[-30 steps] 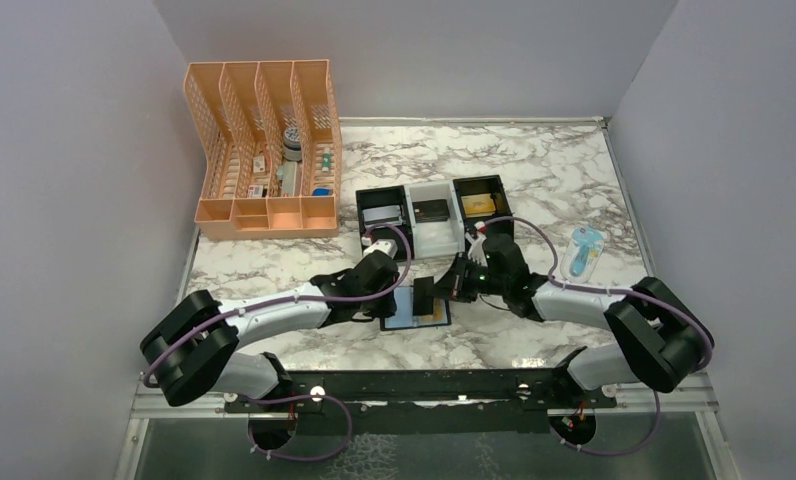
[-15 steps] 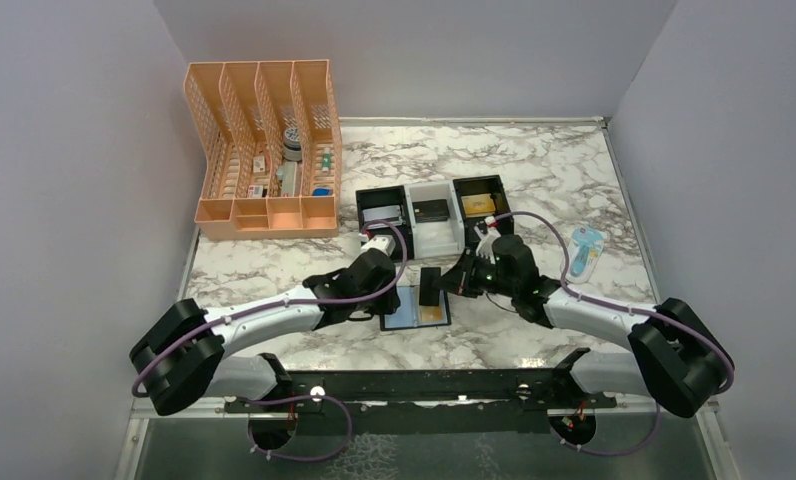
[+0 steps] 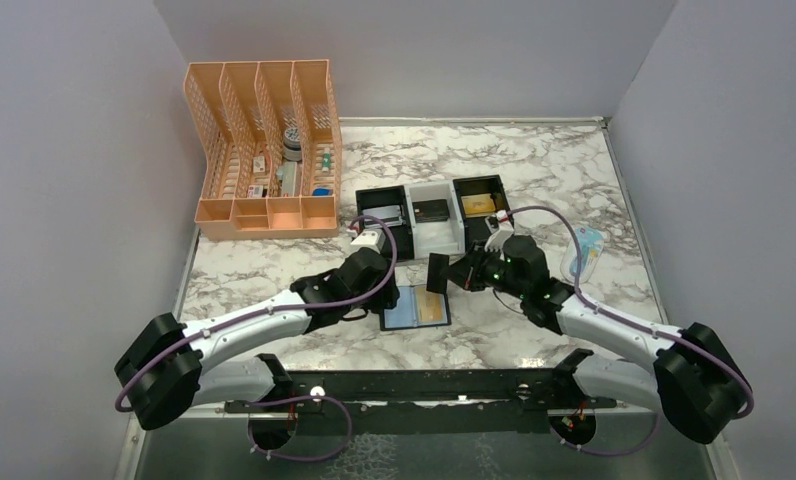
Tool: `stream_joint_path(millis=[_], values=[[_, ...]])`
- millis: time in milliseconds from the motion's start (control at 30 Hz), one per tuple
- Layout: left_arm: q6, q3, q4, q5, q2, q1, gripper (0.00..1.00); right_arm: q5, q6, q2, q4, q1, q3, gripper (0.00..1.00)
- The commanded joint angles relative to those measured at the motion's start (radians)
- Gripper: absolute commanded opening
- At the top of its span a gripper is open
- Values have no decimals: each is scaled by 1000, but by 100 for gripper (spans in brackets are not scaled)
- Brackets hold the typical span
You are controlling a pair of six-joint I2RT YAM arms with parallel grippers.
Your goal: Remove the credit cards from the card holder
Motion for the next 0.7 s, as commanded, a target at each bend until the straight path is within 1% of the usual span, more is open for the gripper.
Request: stream_joint_path(millis=[0,67,167,233,367,467,567,667], values=[[-13,-2,-34,-61,-31,-2,62,144,-92,-68,-39,-3,23,1],[-27,-2,-42,-77,-40,-3,70,193,-122,-89,-62,-3,41,1],[-50,2,-68,-111,-59,-2,78,261,-154,-90,-101,-6,75,1],[-56,5,-87,-131,-72,3,82,230,-169,-78,-109,-29,99,1],[-56,5,-133,-151,-105,33,94,67,-141,-42,-75,-132,127,1],[-42,-11,-143,-99,-143,87,97,-32,-115,-26,-36,-230,127,1],[-26,-33,-144,-41,-189,158,98,-35,-137,-19,-25,-282,135,1],[-8,-51,-154,-22,-233,219,99,-3,-201,-22,-21,-291,152,1]])
